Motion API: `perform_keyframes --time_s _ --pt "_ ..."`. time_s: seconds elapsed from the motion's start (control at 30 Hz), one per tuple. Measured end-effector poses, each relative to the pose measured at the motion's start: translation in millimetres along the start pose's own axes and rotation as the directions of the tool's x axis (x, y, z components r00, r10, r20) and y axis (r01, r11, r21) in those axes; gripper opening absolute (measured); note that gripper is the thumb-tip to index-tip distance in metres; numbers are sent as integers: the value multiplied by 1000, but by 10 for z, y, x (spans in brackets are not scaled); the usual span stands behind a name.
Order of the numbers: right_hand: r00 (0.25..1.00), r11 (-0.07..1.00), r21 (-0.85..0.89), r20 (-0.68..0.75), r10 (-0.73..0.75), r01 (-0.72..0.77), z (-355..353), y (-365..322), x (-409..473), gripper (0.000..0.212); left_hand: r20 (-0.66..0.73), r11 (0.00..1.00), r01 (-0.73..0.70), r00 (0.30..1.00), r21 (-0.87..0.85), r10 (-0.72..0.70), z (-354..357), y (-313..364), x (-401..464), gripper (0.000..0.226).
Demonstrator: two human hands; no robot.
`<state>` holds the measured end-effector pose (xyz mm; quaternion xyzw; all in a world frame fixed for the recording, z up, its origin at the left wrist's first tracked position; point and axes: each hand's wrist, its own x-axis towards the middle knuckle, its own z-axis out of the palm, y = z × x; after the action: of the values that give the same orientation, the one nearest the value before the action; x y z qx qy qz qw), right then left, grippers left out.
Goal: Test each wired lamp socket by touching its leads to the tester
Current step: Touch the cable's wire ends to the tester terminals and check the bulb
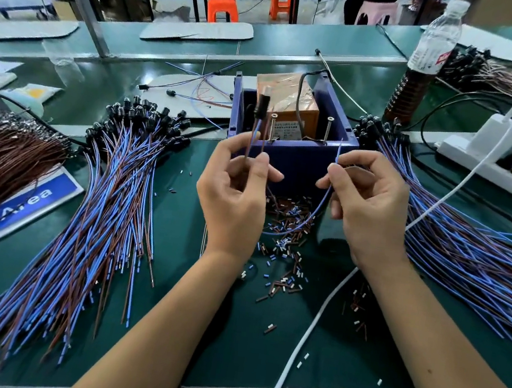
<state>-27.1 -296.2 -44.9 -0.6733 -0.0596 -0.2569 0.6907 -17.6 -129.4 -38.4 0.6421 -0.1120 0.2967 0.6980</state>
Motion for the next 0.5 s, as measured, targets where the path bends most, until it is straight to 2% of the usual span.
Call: perform_keyframes --time_s 0.1,0.23,0.5 --pt "988 986 -146 -118 -102 85 31 26 -11 5 -86 998 63 994 -31 -66 -4 -42 17 27" --pt "947 939 -302 -219 -234 162 80 16 35 13 -127 988 133 982 -72 -141 1 -85 48 30" --pt "938 901 -381 -182 -294 208 185 15 60 23 -117 990 135 983 -48 -140 49 -61 26 29"
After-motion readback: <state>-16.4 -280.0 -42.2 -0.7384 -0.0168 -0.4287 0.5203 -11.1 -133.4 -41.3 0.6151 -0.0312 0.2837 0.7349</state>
